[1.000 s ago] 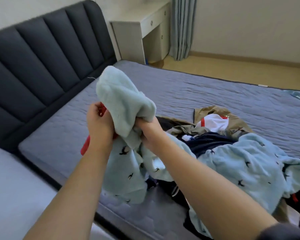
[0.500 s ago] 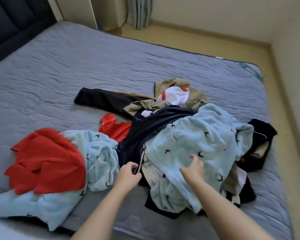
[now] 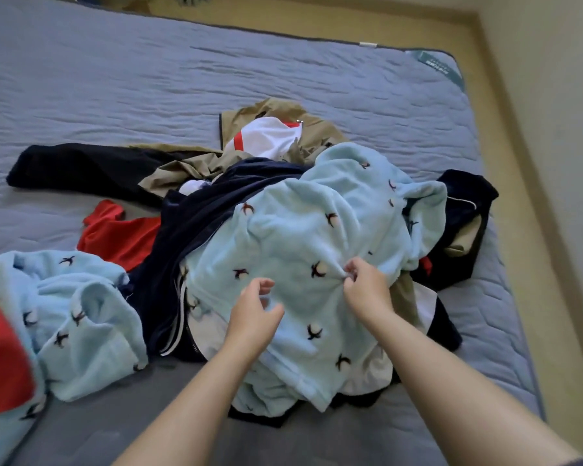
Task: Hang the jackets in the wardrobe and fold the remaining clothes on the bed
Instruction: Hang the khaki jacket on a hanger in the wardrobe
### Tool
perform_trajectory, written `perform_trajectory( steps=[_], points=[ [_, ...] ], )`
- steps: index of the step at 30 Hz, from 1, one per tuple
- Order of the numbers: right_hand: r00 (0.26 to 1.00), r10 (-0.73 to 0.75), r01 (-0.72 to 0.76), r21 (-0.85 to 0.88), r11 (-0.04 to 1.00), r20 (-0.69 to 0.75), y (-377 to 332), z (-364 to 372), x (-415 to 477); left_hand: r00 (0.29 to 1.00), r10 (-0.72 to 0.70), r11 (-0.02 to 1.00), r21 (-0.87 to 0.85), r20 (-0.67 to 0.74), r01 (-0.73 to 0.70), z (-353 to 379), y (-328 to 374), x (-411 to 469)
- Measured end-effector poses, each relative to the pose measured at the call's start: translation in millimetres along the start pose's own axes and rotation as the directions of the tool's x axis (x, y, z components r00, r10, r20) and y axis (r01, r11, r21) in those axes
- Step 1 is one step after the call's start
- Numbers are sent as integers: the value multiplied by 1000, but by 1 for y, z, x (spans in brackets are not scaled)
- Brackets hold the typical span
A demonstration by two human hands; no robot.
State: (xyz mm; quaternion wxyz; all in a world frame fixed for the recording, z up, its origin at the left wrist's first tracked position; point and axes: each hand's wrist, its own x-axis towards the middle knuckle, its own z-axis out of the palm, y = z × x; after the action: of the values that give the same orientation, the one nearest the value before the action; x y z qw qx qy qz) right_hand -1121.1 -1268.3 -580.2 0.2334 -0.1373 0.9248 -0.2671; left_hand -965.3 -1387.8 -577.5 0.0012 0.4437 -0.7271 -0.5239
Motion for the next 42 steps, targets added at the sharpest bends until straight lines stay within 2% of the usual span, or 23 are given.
perform_trajectory(
  steps=[5,7,10,13,15,17,19,21,23,25,26,27,28,29,30,31,32,33,34,35,37,40,42],
  points=[
    [991,-100,100,2,995,94,17,-11,-15,966,112,994,41,-233,-105,7,29,6],
    [978,-155,162,-41,986,139,25,-10,-30,948,176,984,89,-266,-157,16,45,10],
    [932,-232,253,-42,967,277,39,-3,-53,963,195,955,259,-184,-144,34,63,19],
    [856,-257,297,-20,955,449,50,-1,-67,982,160,836,542,-98,-82,42,63,23],
    [825,-261,312,-20,950,502,55,-7,-67,977,200,766,633,-68,-113,42,56,18],
    [883,-292,315,-4,949,368,56,-17,-59,970,241,731,662,-26,-164,37,46,11],
    [957,-289,290,-9,957,35,55,-32,-44,961,266,679,694,72,-239,26,36,5],
    [954,-237,215,-133,968,-183,49,-51,-23,941,267,609,720,209,-333,7,27,-1],
    [962,-217,165,-280,946,-164,42,-67,0,887,256,474,750,383,-461,-14,20,-4],
    [985,-168,146,-372,917,-27,37,-73,18,807,224,281,757,547,-591,-32,13,-8],
    [988,-138,152,-359,921,65,35,-72,22,781,214,250,740,587,-624,-40,10,-10],
    [984,-102,140,-279,950,146,32,-68,23,790,226,319,723,570,-613,-47,7,-15],
    [982,-63,84,-117,990,178,28,-62,18,855,266,524,677,446,-516,-55,7,-22],
    [985,-1,-18,113,993,171,21,-55,8,942,244,779,532,230,-332,-61,9,-27],
    [983,68,-123,340,932,170,10,-47,-4,991,132,958,257,0,-128,-66,11,-30],
    [972,115,-206,496,844,207,-5,-38,-17,993,-44,996,-80,-109,35,-71,14,-33],
    [957,103,-249,580,776,272,-24,-29,-31,984,-165,926,-355,-71,130,-75,21,-37],
    [937,51,-265,609,748,345,-45,-19,-45,980,-194,827,-529,48,190,-78,27,-40],
    [914,-27,-256,625,737,405,-67,-11,-59,972,-150,741,-630,181,232,-83,36,-44],
    [890,-120,-212,633,744,439,-87,-4,-73,961,-102,694,-674,256,253,-91,44,-47],
    [841,-296,-32,586,809,454,-114,5,-99,968,-76,726,-652,240,218,-112,53,-46],
    [689,-454,239,414,878,565,-122,6,-119,994,-101,930,-352,40,109,-139,52,-47],
    [605,-416,158,409,899,679,-119,-2,-122,982,-130,959,-271,-139,88,-153,49,-52]
  ],
)
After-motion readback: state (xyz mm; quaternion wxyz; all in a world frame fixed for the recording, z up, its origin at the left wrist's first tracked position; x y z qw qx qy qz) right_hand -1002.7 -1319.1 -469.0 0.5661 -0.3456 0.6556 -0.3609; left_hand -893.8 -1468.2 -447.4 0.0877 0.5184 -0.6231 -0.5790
